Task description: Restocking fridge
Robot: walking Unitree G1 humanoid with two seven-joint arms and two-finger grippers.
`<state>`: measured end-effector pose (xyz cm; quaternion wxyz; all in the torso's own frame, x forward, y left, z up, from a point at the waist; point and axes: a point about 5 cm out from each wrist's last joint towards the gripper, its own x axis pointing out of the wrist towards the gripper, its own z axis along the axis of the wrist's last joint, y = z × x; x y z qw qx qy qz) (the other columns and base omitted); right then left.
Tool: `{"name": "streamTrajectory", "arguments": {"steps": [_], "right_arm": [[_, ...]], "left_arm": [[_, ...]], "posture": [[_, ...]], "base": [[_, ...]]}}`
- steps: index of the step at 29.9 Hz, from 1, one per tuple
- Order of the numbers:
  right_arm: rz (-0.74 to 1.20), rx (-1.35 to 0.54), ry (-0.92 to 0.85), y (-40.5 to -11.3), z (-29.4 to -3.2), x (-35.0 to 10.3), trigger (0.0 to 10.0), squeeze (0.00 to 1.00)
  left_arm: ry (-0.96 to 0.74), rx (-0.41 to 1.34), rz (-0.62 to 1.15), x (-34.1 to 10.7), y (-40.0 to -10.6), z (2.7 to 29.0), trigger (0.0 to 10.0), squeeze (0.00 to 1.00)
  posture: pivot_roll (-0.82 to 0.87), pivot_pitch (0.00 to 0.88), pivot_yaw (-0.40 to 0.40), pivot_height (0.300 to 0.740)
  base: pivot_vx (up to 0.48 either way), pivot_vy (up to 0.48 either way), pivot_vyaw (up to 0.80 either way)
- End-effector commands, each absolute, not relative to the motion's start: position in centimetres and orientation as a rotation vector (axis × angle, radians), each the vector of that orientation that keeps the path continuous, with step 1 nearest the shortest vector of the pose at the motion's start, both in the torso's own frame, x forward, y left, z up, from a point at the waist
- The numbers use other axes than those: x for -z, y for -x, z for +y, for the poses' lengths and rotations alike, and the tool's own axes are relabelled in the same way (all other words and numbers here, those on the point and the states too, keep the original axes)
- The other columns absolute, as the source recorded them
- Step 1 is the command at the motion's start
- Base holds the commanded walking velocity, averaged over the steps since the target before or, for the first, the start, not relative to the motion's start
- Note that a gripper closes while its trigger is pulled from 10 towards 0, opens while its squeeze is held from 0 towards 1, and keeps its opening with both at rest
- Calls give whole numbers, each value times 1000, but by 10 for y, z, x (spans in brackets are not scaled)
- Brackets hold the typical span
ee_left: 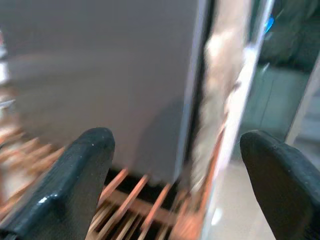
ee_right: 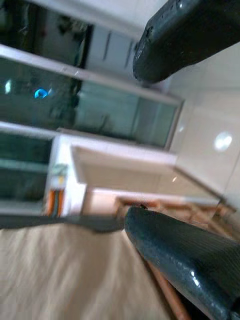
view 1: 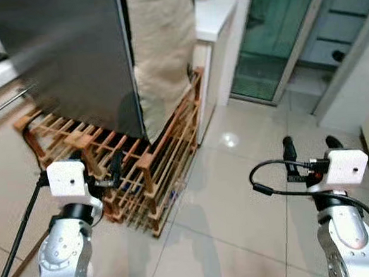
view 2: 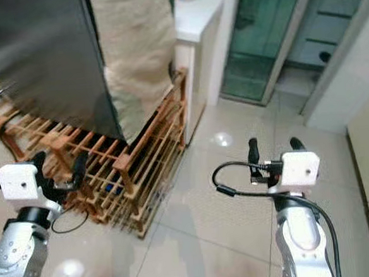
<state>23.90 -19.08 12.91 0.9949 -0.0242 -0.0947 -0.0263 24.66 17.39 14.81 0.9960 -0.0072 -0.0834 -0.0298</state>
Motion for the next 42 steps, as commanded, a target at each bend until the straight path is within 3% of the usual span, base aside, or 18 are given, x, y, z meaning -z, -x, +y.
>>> {"name": "streamTrajectory", "arguments": {"steps": [1,10,23,33,42], "right_arm": [[-194,67,59,-241,-194,-131,10000,925],[-201,45,59,-257,-186,-137,10000,925],[-187,18,58,-266,-179,-136,10000,922],[-184,-4,58,-268,-175,-135,10000,922],[-177,-23,56,-273,-169,-133,10000,918]], "left_arm": [[24,65,-172,-150,-252,168,10000,0],[65,65,-247,-177,-275,157,10000,0],[40,72,-264,-185,-283,155,10000,0],[36,36,-286,-193,-292,160,10000,0],[-18,96,-215,-195,-340,136,10000,0]], "posture": [[-51,0,-29,740],[-51,0,-19,740],[-45,0,-20,740],[-53,0,-13,740],[-59,0,-20,740]], "base": [[300,0,0],[460,0,0],[408,109,0],[0,0,0],[0,0,0]]}}
